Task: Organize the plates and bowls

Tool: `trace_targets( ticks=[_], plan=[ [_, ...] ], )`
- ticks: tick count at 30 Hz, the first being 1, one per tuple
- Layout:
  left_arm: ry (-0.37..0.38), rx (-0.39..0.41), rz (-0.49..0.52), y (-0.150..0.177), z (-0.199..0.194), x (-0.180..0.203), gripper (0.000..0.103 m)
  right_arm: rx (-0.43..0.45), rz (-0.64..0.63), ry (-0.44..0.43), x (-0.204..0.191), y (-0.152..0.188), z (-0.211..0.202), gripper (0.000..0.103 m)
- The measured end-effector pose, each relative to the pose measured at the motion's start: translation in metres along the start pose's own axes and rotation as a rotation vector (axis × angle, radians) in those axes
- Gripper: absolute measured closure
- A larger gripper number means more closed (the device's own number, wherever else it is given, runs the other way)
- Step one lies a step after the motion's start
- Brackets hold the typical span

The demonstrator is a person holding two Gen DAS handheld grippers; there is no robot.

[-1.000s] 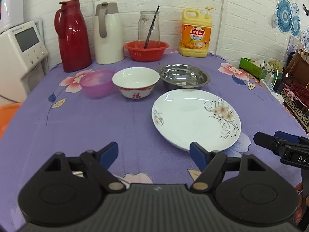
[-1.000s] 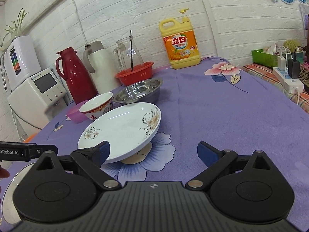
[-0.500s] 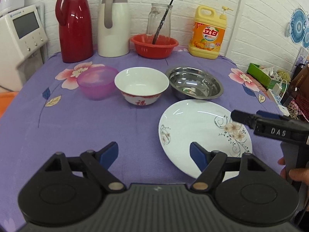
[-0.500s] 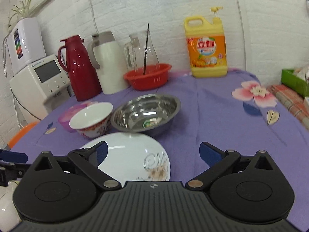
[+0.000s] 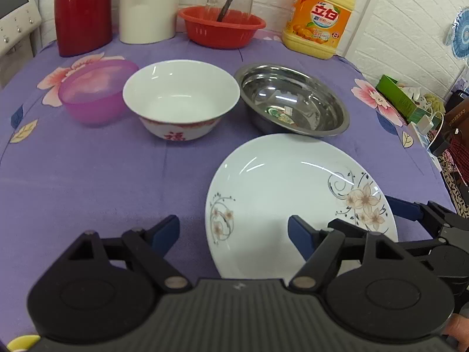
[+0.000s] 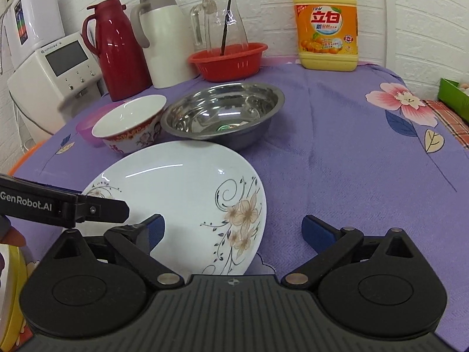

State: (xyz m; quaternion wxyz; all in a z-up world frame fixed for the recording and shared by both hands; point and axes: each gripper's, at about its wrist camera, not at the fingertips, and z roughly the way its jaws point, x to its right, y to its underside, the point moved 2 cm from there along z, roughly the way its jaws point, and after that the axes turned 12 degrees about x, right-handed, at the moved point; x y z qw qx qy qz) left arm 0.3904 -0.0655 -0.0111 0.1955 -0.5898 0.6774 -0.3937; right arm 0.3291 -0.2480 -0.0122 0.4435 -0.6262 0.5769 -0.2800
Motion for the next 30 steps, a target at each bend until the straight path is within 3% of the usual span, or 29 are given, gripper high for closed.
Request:
trace_targets(
  ticks=[5, 11, 16, 19, 22, 30],
  plan=[
    [-0.017, 0.01, 0.036, 0.003, 0.005, 0.003, 0.027, 0.0, -0.106, 0.021, -0.013, 0.004, 0.002, 0.0],
    [-0.037, 0.02, 0.075, 0.005, 0.006, 0.008, 0.027, 0.002, -0.115, 0.0, -0.008, 0.001, 0.001, 0.0],
    [-0.016, 0.02, 0.051, 0.005, 0.005, 0.012, 0.027, -0.018, -0.07, -0.018, -0.011, -0.004, -0.003, 0.0],
    [-0.029, 0.037, 0.092, 0.008, 0.007, 0.019, 0.033, -0.022, -0.122, -0.012, -0.017, -0.001, -0.002, 0.0],
    [-0.019, 0.037, 0.086, 0.009, 0.006, 0.024, 0.042, -0.01, -0.133, -0.064, -0.026, -0.001, -0.005, 0.0],
    [-0.057, 0.041, 0.083, 0.007, -0.006, 0.028, 0.044, -0.005, -0.092, -0.03, -0.034, 0.0, -0.011, 0.0]
  ],
)
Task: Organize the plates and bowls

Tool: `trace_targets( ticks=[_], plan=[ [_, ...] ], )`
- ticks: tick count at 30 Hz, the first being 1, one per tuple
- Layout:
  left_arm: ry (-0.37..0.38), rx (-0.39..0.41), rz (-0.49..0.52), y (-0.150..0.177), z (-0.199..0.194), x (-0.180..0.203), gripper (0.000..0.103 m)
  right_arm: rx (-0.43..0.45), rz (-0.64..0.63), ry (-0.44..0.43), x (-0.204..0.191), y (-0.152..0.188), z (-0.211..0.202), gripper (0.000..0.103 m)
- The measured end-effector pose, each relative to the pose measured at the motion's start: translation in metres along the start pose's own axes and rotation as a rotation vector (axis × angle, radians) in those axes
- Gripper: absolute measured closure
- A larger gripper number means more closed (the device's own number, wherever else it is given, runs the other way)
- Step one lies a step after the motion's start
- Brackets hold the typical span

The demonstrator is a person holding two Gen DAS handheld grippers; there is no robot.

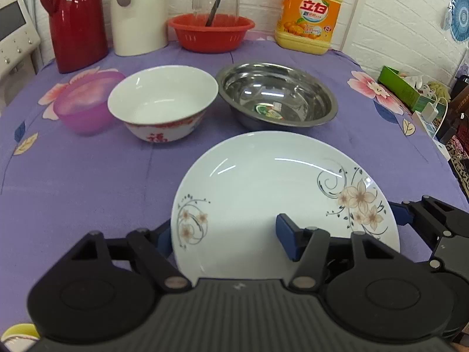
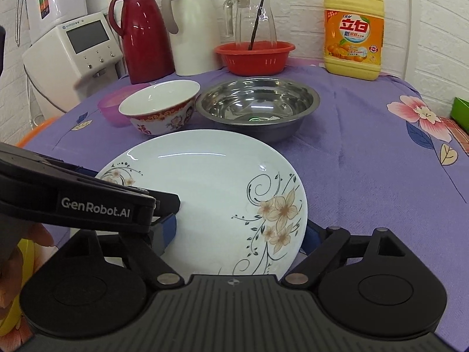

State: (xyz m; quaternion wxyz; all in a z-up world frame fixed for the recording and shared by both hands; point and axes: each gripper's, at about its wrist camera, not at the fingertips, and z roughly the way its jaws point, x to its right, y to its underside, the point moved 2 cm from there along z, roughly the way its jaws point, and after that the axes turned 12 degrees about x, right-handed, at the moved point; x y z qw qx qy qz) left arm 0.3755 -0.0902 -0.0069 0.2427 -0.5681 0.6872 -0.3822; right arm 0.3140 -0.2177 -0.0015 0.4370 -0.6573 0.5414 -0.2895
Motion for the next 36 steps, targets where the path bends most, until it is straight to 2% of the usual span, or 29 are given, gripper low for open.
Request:
trace_targets(
  ticks=[8, 14, 20, 25, 30, 36],
  plan=[
    [0.034, 0.083, -0.027, -0.007, -0.054, -0.023, 0.043, 0.11, -0.071, 0.001, -0.038, -0.01, -0.034, 0.0],
    [0.008, 0.14, -0.051, 0.012, -0.109, -0.053, 0.043, 0.144, -0.1, -0.042, -0.085, -0.003, -0.059, 0.0],
    [-0.055, 0.161, -0.087, 0.051, -0.161, -0.097, 0.043, 0.132, -0.115, -0.123, -0.141, 0.017, -0.078, 0.0],
    [-0.12, 0.164, -0.128, 0.089, -0.191, -0.126, 0.043, 0.073, -0.123, -0.186, -0.18, 0.041, -0.086, 0.0],
    [-0.136, 0.162, -0.148, 0.11, -0.2, -0.14, 0.043, 0.034, -0.17, -0.196, -0.204, 0.057, -0.083, 0.0],
    [-0.139, 0.163, -0.146, 0.12, -0.196, -0.146, 0.042, 0.036, -0.225, -0.183, -0.213, 0.065, -0.084, 0.0]
  ],
)
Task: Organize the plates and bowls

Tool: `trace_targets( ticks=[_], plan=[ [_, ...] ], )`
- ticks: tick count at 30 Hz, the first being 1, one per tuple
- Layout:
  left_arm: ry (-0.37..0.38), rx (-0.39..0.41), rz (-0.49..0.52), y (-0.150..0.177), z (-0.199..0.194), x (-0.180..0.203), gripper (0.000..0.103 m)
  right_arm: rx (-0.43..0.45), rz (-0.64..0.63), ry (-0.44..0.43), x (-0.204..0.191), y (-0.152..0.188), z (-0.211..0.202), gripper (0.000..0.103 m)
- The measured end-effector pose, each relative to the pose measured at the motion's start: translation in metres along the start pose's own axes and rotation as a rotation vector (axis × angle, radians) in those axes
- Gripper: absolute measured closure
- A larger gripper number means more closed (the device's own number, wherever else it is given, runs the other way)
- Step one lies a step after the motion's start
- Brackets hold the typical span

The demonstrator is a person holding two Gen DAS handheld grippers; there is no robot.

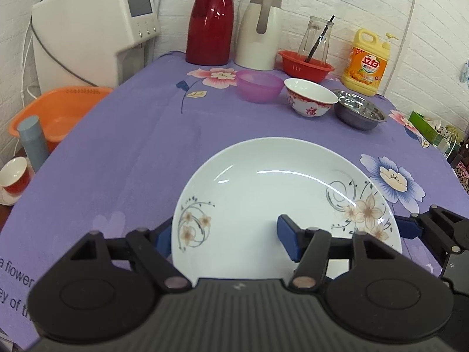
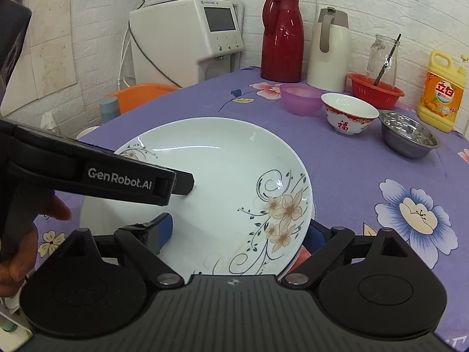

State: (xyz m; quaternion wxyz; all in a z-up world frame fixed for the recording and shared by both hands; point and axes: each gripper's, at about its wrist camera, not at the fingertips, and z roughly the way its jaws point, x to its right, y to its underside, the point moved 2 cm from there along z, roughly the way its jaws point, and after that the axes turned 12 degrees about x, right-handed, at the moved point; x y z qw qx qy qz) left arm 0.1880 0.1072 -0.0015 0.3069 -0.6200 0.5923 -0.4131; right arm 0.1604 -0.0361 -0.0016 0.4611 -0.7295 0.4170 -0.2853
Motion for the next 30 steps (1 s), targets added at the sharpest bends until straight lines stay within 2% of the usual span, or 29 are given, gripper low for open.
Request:
trace_targets(
  ticks=[5, 8, 13, 15, 23, 30],
  plan=[
    [0.01, 0.013, 0.01, 0.002, 0.003, -0.003, 0.039, 0.011, 0.018, 0.005, 0.003, 0.0, -0.002, 0.0],
    [0.009, 0.047, 0.043, -0.002, -0.001, 0.003, 0.035, 0.004, 0.0, 0.051, 0.004, 0.002, 0.0, 0.0],
    [0.013, 0.064, 0.045, -0.007, 0.0, 0.008, 0.033, -0.037, -0.002, 0.018, 0.006, 0.008, 0.004, 0.0],
    [0.011, 0.067, 0.045, -0.008, 0.0, 0.01, 0.033, -0.023, 0.005, 0.001, 0.009, 0.009, 0.002, 0.0],
    [0.027, 0.066, 0.056, -0.012, -0.001, 0.021, 0.032, 0.087, 0.11, 0.06, 0.042, 0.003, -0.018, 0.0],
    [0.083, 0.049, 0.077, -0.016, 0.008, 0.048, 0.032, 0.098, 0.175, 0.138, 0.08, 0.01, -0.027, 0.0]
  ],
)
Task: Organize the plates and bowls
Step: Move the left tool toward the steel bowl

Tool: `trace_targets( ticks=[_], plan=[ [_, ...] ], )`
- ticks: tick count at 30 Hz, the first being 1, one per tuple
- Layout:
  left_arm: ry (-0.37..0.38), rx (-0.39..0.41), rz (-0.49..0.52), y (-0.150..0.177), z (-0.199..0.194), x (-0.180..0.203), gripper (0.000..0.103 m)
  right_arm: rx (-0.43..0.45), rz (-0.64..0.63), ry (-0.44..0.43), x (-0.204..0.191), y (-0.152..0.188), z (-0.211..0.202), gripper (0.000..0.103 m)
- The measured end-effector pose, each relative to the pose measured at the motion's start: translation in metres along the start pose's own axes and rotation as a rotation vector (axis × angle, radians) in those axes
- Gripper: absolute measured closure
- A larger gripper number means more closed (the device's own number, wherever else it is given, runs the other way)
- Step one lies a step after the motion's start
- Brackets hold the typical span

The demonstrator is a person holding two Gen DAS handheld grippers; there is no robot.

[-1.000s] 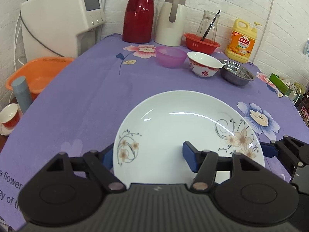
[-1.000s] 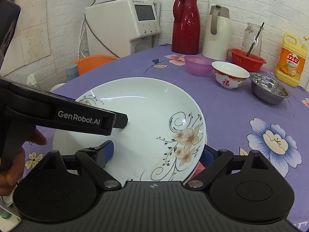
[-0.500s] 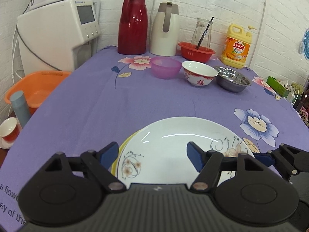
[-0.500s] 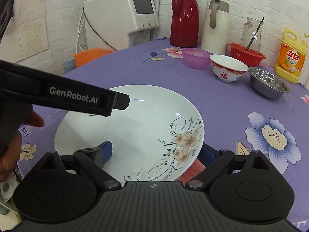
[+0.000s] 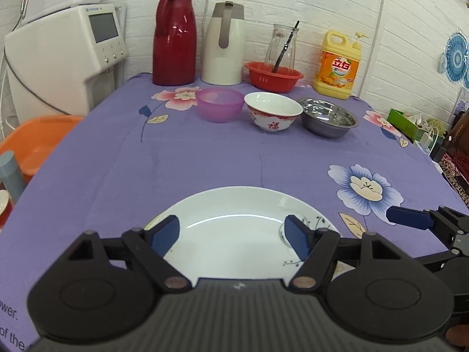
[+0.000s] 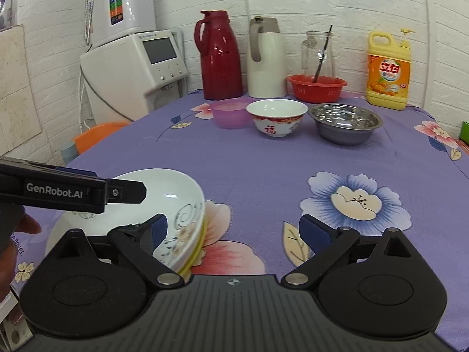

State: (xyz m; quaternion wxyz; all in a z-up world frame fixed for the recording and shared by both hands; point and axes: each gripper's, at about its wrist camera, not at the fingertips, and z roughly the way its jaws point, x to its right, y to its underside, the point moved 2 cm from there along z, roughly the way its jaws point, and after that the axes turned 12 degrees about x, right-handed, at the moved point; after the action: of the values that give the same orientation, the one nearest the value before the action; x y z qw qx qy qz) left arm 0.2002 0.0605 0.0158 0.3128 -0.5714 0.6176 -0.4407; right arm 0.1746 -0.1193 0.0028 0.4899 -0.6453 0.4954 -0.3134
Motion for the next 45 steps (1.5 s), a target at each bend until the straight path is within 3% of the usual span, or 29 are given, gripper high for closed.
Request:
trace_targets(
  ticks=[5, 16, 25, 31, 36, 40, 45],
  plan=[
    [0.054, -0.006, 0.017, -0.015, 0.016, 0.024, 0.032, 0.009, -0.006, 0.059, 0.03, -0.006, -0.001, 0.0],
    [0.072, 0.066, 0.169, -0.057, 0.043, 0.072, 0.031, 0.099, -0.055, 0.15, 0.086, -0.049, -0.004, 0.0],
    [0.074, 0.127, 0.283, -0.092, 0.065, 0.102, 0.031, 0.224, -0.121, 0.176, 0.109, -0.106, 0.007, 0.0],
    [0.093, 0.103, 0.3, -0.108, 0.102, 0.115, 0.03, 0.327, -0.21, 0.165, 0.113, -0.157, 0.037, 0.0],
    [0.11, 0.066, 0.307, -0.135, 0.147, 0.113, 0.03, 0.271, -0.107, 0.172, 0.146, -0.151, 0.079, 0.0],
    [0.149, 0.083, 0.289, -0.167, 0.196, 0.116, 0.03, 0.156, -0.026, 0.215, 0.18, -0.134, 0.109, 0.0],
    [0.247, -0.044, 0.227, -0.177, 0.276, 0.129, 0.03, 0.051, 0.084, 0.28, 0.215, -0.11, 0.134, 0.0]
  ],
)
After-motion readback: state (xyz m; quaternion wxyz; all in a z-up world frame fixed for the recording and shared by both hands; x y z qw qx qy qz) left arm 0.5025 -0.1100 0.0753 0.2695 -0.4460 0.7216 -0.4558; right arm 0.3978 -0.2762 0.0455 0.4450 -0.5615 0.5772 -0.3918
